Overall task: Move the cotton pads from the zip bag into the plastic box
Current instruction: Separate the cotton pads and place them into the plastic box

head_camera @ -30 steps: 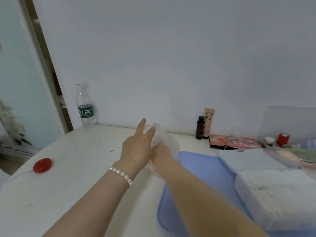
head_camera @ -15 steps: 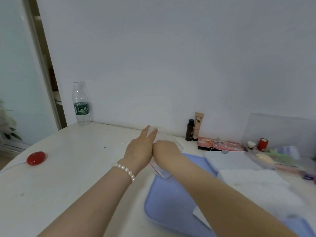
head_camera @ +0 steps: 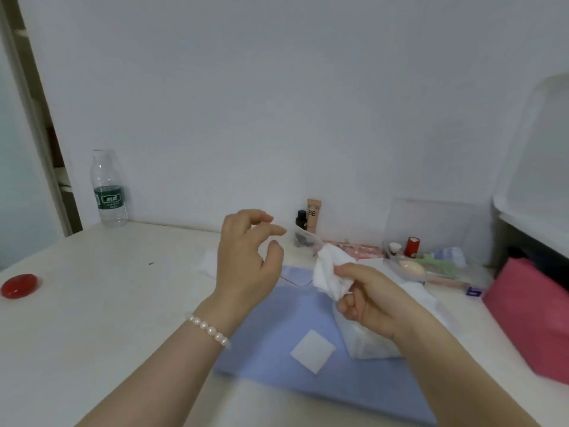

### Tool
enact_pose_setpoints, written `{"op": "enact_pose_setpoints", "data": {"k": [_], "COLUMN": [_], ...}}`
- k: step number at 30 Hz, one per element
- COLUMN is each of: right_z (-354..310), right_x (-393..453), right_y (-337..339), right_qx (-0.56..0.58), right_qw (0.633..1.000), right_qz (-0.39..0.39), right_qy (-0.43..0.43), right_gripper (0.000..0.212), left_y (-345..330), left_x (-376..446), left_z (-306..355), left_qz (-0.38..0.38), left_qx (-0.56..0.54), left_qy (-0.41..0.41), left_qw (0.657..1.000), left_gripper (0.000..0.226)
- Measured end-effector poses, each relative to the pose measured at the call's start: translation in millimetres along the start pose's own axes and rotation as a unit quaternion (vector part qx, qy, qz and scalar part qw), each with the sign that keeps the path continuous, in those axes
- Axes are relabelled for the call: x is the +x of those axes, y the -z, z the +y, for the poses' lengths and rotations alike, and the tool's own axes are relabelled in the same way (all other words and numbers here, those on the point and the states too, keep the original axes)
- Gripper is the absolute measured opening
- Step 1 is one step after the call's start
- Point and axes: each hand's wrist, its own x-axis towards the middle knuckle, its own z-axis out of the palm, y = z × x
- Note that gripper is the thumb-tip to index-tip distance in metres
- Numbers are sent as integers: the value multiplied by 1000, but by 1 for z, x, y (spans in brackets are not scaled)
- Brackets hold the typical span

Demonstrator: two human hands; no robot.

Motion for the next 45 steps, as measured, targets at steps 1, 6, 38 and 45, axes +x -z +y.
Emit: {"op": "enact_pose_setpoints", "data": {"k": [1,6,38,45], "right_z": [3,19,40,23], "right_x": [-3,-13,15,13], "right_y": [3,14,9,17], "right_qx": [4,-99,-384,-281], "right_qw": [1000,990,842,912], "right_qz": [0,44,199,156], "right_qy": [-1,87,321,256], "right_gripper": [8,9,20,7], "left_y": [-4,-38,-54,-56], "left_x": [-5,-33,-54,-49], "left_z": [12,35,11,8], "left_qz": [-38,-268,-381,-312], "left_qx": [-83,-310,-608,-652], "left_qy": [74,399,446,528], "left_qw": [993,820,535,445], "left_gripper": [19,43,52,47]}}
